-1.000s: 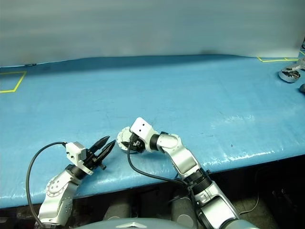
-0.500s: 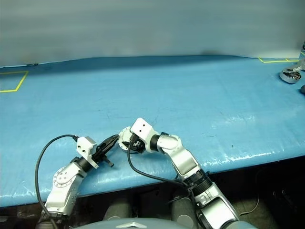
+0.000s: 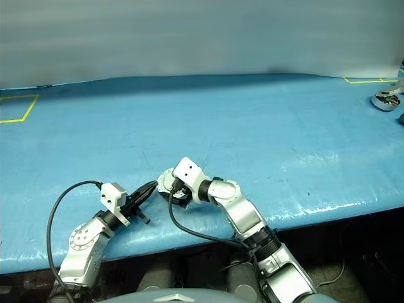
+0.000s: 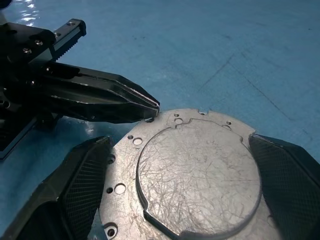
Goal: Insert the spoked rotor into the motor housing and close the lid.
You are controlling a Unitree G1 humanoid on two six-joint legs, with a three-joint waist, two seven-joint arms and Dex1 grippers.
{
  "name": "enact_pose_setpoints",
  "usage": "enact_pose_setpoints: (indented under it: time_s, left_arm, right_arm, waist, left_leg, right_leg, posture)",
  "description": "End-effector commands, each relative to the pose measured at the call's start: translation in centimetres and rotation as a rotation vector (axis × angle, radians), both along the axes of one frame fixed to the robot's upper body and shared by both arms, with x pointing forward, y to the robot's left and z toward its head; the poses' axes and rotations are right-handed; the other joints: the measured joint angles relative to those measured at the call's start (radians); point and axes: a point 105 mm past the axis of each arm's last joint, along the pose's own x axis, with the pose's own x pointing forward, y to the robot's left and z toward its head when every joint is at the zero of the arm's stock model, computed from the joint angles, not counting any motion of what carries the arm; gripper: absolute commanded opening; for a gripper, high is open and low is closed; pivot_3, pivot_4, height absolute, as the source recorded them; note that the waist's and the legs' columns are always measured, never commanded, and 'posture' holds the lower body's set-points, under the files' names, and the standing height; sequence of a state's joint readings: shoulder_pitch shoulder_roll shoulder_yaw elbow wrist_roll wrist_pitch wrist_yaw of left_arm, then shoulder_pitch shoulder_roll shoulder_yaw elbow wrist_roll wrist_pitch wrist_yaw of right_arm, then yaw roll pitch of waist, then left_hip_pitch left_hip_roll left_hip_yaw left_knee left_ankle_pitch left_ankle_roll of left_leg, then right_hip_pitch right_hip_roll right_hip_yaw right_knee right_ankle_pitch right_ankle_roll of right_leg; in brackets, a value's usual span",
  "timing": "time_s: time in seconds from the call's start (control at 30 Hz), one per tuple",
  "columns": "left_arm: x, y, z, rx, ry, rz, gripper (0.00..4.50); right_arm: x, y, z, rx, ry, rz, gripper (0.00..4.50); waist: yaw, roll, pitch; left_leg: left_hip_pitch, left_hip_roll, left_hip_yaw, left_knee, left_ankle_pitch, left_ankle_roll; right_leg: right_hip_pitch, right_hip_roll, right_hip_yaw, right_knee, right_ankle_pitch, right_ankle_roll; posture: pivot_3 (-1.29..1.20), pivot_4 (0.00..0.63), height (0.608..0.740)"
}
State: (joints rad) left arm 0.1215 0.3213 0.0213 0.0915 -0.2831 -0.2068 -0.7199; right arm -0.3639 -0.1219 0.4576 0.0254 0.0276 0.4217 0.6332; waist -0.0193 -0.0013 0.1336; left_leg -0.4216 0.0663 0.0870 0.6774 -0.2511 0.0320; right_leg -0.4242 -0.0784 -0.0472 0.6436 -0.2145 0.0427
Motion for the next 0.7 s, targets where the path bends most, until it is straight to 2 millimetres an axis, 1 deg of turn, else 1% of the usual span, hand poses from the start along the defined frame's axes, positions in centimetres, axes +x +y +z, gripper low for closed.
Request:
enact_pose_setpoints:
  time_s: [0.03, 0.23, 0.33, 0.37, 0.43, 0.5, 0.57, 0.7]
  left_arm:
    - [-0.8, -1.3, -0.8, 0.005, 0.037, -0.061, 0.00]
    - [-0.9, -1.4, -0.9, 0.000, 0.042, -0.066, 0.00]
    - [-0.9, -1.5, -1.0, -0.002, 0.044, -0.070, 0.00]
    - [-0.9, -1.6, -1.0, -0.004, 0.044, -0.072, 0.00]
    - [-1.0, -1.6, -1.0, -0.008, 0.043, -0.072, 0.00]
    - [-1.0, -1.6, -0.9, -0.012, 0.041, -0.072, 0.00]
    - [-1.1, -1.6, -1.0, -0.016, 0.040, -0.067, 0.00]
    - [-1.3, -1.5, -1.1, -0.017, 0.044, -0.062, 0.00]
  right_arm:
    - [-0.3, -0.6, -0.5, 0.000, 0.014, -0.019, 4.44]
    - [-1.3, -1.0, 2.7, 0.111, -0.012, 0.001, 4.44]
    - [-1.8, -1.7, 4.2, 0.165, -0.009, -0.006, 4.44]
    - [-1.6, -2.0, 4.4, 0.180, 0.002, -0.030, 4.44]
    - [-0.6, -3.3, 4.8, 0.231, 0.048, -0.151, 4.44]
    - [0.2, -4.6, 4.9, 0.279, 0.110, -0.246, 4.44]
    - [0.2, -5.5, 4.5, 0.340, 0.217, -0.282, 4.44]
    - [-0.1, -7.3, 2.1, 0.408, 0.463, -0.337, 4.44]
  waist:
    - [0.003, 0.000, 0.000]
    - [0.009, 0.000, 0.000]
    - [0.010, 0.000, 0.000]
    - [0.009, 0.000, 0.000]
    - [0.009, 0.000, 0.000]
    - [0.010, 0.000, 0.000]
    - [0.010, 0.000, 0.000]
    - [0.009, 0.001, 0.000]
  left_leg:
    - [0.000, 0.000, 0.000, 0.000, 0.000, 0.000]
    - [-0.004, -0.001, -0.001, -0.001, -0.001, 0.001]
    - [-0.006, -0.002, -0.001, -0.001, 0.000, 0.001]
    - [-0.007, -0.002, -0.002, -0.001, 0.000, 0.001]
    - [-0.006, -0.002, -0.002, -0.001, 0.000, 0.001]
    - [-0.006, -0.002, -0.003, -0.001, 0.000, 0.001]
    - [-0.007, -0.001, -0.003, 0.000, 0.000, 0.001]
    - [-0.007, -0.002, -0.003, -0.001, -0.001, 0.001]
  right_leg:
    - [0.000, 0.000, 0.000, 0.000, 0.000, 0.000]
    - [-0.003, -0.001, 0.000, -0.001, 0.000, 0.000]
    - [-0.005, -0.001, -0.001, -0.001, 0.000, 0.000]
    - [-0.005, -0.001, -0.001, -0.002, 0.000, 0.000]
    - [-0.004, -0.001, -0.002, -0.002, 0.000, 0.000]
    - [-0.004, -0.001, -0.003, -0.002, 0.000, 0.000]
    - [-0.004, -0.001, -0.003, -0.002, 0.000, 0.000]
    - [-0.004, -0.002, -0.003, -0.002, 0.000, 0.000]
  posture:
    - [0.00, 0.150, 0.740]
    - [0.00, 0.150, 0.740]
    - [0.00, 0.150, 0.740]
    - [0.00, 0.150, 0.740]
    - [0.00, 0.150, 0.740]
    - [0.00, 0.150, 0.740]
    - [0.00, 0.150, 0.740]
    - [0.00, 0.150, 0.740]
